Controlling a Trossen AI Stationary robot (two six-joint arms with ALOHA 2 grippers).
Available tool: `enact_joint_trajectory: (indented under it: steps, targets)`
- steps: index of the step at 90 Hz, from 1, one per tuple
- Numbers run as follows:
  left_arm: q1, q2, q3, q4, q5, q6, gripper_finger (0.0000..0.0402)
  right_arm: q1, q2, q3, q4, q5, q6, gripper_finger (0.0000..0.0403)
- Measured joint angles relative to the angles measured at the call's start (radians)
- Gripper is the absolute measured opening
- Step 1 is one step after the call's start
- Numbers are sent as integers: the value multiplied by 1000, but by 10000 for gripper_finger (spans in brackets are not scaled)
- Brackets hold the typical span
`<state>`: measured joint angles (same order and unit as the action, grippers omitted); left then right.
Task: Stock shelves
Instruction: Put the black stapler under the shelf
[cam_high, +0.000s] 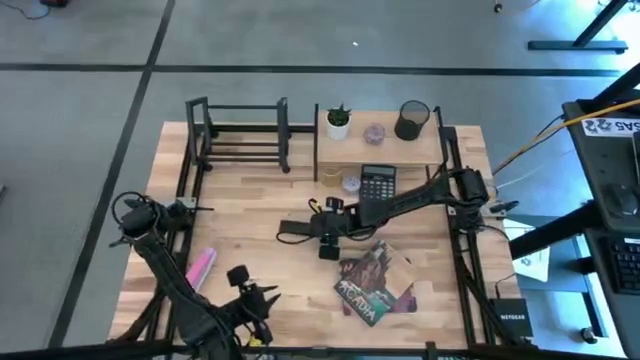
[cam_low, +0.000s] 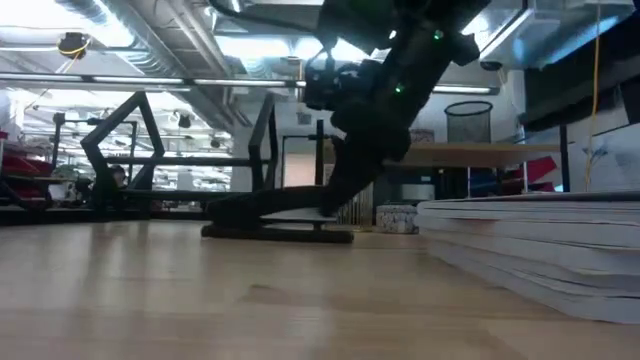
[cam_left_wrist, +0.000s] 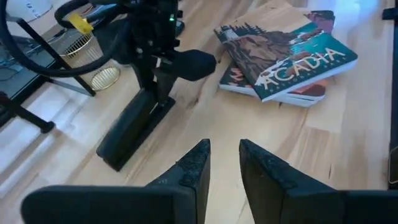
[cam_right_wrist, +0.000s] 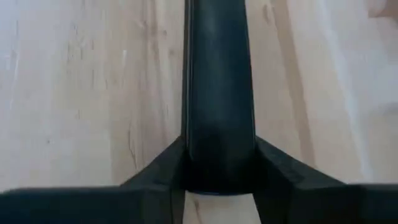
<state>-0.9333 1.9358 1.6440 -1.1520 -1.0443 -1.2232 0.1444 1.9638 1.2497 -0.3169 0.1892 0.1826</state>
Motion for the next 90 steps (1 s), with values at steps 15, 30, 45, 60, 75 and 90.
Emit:
enact_joint_trajectory:
  steps: [15, 30, 45, 60, 75, 90]
  targets:
    - [0, 1, 0, 0, 1, 0, 68, 11, -76, 35, -116, -1, 51, 111]
    - [-1, 1, 0, 5, 8, -2, 68, 62, -243, 43, -378, -10, 194, 111]
    - [-8, 1, 0, 18, 12, -6, 68, 140, -418, -3, -705, -24, 450, 111]
    - [-12, 3, 0, 20, 0, -8, 68, 199, -575, -169, -916, -17, 795, 111]
    - [-12, 5, 0, 19, -17, -1, 68, 210, -730, -384, -999, -16, 1105, 111]
    - [-11, 5, 0, 20, -36, 18, 68, 198, -841, -523, -990, 106, 1340, 111]
